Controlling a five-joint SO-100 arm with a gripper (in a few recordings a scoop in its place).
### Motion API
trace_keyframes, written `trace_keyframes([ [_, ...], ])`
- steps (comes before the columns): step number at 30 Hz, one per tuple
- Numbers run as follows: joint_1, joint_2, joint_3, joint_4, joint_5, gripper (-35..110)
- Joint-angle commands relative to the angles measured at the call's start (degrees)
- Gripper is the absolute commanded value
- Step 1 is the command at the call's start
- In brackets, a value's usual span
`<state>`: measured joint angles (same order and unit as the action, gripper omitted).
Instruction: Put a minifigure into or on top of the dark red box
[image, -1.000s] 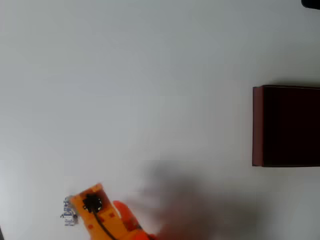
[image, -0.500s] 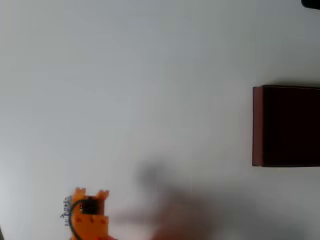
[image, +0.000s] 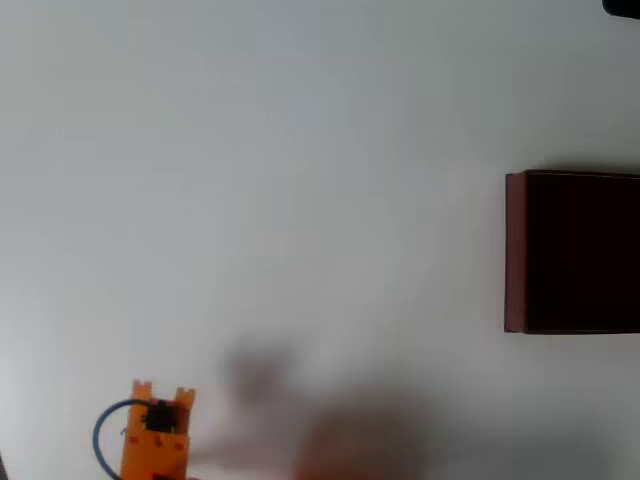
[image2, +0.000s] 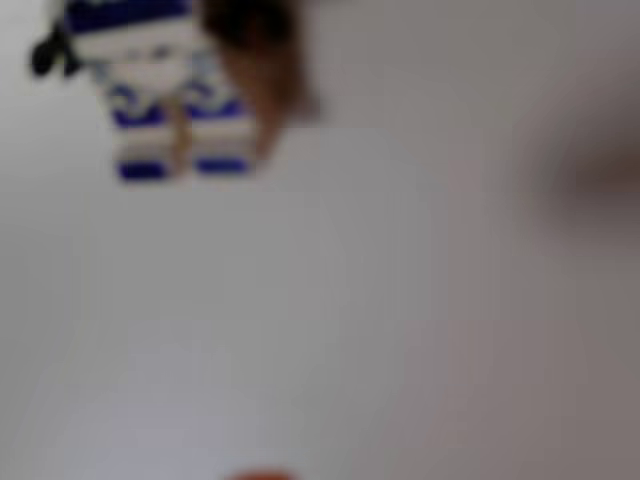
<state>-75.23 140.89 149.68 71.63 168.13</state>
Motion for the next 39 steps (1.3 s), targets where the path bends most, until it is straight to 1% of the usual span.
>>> trace_keyframes([
  [1,-1.05,-3.34,-3.87,-2.99,1.76,19],
  [8,0.44,-11.07,-5.71,-8.88,-2.37,21],
  [13,2.55,-12.13,-2.55,-13.54,-8.61,21],
  [16,1.93,-11.60,0.09,-16.61,-7.82,22],
  [24,0.18,-11.78,0.70,-17.23,-4.75,23],
  [39,0.79,-12.48,1.41,-20.13,-6.15,22],
])
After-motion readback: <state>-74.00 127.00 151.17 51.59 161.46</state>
